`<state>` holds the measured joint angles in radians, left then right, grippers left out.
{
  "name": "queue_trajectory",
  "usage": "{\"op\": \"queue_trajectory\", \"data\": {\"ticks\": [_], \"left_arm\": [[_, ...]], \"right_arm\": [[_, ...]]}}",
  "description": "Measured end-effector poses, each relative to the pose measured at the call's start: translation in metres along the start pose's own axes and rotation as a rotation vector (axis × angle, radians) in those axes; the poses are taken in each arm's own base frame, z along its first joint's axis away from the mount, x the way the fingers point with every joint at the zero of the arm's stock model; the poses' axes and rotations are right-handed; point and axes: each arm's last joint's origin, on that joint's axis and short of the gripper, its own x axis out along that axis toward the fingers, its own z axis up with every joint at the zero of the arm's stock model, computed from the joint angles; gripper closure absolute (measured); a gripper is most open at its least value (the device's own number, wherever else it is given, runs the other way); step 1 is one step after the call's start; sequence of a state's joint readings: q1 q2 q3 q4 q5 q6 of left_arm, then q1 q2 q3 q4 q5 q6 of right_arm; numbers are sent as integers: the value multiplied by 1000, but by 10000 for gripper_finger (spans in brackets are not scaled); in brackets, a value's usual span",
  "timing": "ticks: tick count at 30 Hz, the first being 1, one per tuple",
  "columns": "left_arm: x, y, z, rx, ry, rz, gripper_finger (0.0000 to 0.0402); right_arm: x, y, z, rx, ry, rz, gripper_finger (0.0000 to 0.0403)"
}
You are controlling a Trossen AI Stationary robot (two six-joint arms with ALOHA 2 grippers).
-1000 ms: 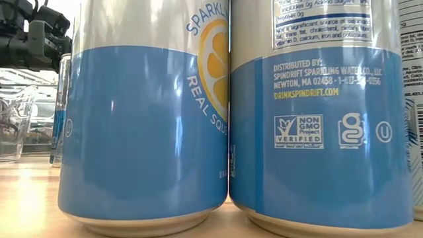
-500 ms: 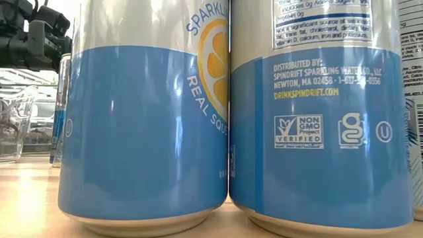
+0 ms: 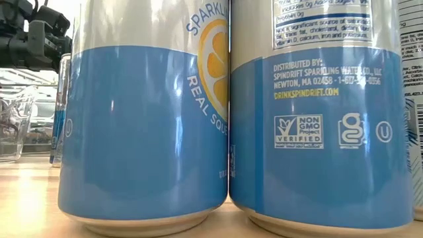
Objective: Sort soda cans
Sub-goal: Move the top right transparent bin to the center of the table, then move the bottom transparent bin to the center of the table
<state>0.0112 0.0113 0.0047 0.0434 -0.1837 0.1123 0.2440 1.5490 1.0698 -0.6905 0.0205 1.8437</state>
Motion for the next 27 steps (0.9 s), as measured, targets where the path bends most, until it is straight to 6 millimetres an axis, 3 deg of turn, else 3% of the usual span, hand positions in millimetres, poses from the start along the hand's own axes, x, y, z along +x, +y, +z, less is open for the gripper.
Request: {"op": "queue_trajectory", "data": {"ticks": [10, 14, 19, 23, 27], "left_arm": [[0, 0, 0, 0, 0, 0, 375], [0, 0, 0, 0, 0, 0, 375], [0, 0, 0, 0, 0, 0, 375], [0, 0, 0, 0, 0, 0, 375], [0, 0, 0, 0, 0, 0, 375]], "right_arm": [[-10, 10, -3, -2, 29, 114, 304], [-32, 17, -2, -38, -14, 188, 303], [-80, 24, -1, -142, -180, 367, 303], [-114, 24, 1, -324, -329, 458, 302], [-126, 19, 7, -541, -518, 427, 302]]}}
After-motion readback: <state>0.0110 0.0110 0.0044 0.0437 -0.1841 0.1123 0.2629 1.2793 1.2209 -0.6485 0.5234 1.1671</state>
